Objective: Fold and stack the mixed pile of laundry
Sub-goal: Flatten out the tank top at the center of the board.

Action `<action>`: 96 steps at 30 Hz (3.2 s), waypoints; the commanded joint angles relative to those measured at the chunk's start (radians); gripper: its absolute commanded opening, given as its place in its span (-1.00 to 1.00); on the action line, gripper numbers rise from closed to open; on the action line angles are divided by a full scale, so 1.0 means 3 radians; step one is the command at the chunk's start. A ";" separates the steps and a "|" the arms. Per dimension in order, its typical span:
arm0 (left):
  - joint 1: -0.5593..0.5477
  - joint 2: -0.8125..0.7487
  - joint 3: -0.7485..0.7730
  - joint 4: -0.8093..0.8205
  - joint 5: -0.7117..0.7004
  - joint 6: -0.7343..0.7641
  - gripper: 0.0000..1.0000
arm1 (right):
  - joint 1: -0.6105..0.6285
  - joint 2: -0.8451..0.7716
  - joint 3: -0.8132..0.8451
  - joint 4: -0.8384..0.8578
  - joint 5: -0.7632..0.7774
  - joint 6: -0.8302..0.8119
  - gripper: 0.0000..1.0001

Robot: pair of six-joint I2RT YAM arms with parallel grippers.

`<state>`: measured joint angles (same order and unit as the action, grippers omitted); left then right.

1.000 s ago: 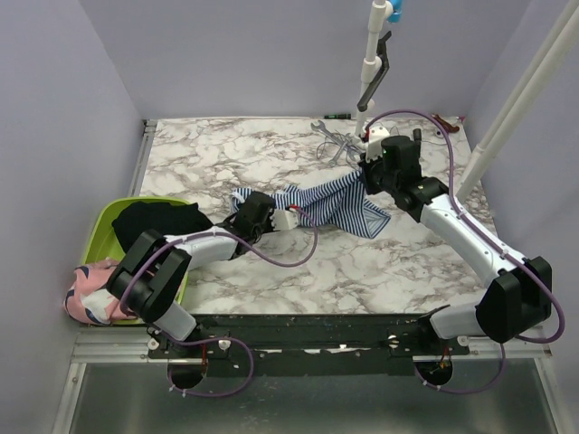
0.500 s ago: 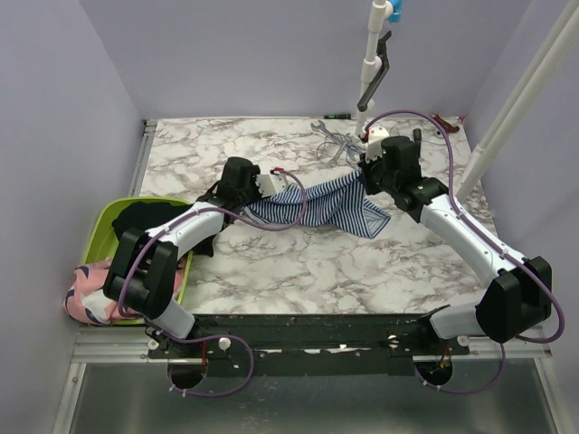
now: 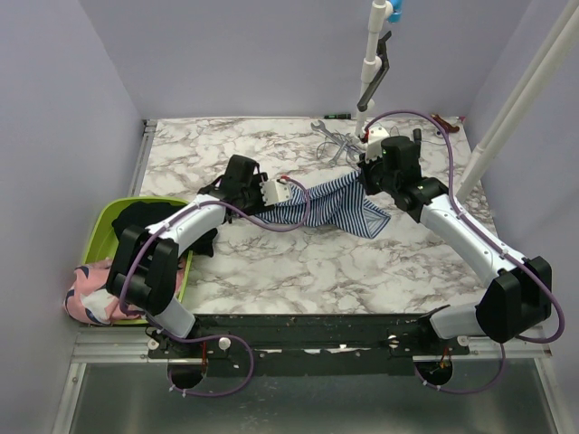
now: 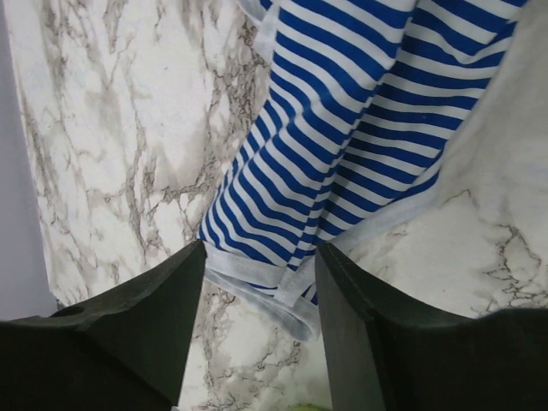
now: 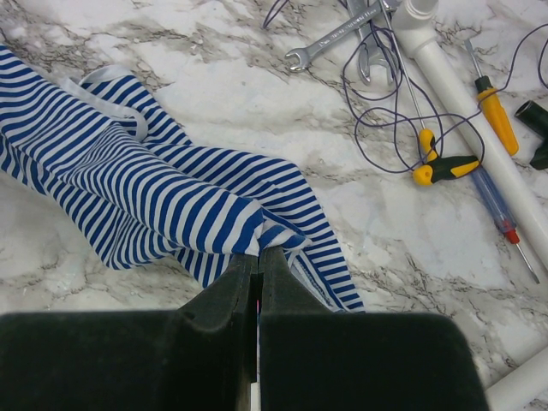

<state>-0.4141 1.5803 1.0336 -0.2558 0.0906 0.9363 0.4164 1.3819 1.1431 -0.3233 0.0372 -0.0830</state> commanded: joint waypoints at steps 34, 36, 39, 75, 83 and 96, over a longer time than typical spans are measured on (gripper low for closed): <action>0.0157 0.0508 0.0438 -0.0162 -0.0110 -0.0086 -1.00 | -0.0030 -0.0053 -0.0048 0.0060 -0.0012 -0.0046 -0.99; 0.0172 0.0485 0.0433 -0.0017 -0.0220 -0.0205 -1.00 | -0.0029 -0.0042 -0.0033 0.0060 0.0010 -0.0032 -0.99; 0.0264 0.0403 0.0600 0.0156 -0.0441 -0.0591 -1.00 | -0.0037 0.0006 0.0020 0.0079 0.0039 0.0005 -0.99; 0.0871 -0.1652 -0.0505 -0.1287 0.0736 -0.0213 -1.00 | 0.0571 -0.0439 -0.0086 -0.2098 -0.0535 -0.1306 -0.99; 0.0196 -0.1556 -0.1033 -0.1568 0.0701 -0.0321 -1.00 | 0.0733 -0.0669 -0.0713 -0.2416 -0.0223 -0.1324 -0.99; -0.0566 -0.1437 -0.1189 -0.1713 0.0824 -0.0574 -0.37 | 0.0762 -0.0980 -0.0832 -0.3264 0.0242 -0.1387 -0.99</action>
<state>-0.5434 1.1355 0.6582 -0.6907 0.3153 0.7845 0.6426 1.1194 0.8894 -1.1481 0.0139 -0.4721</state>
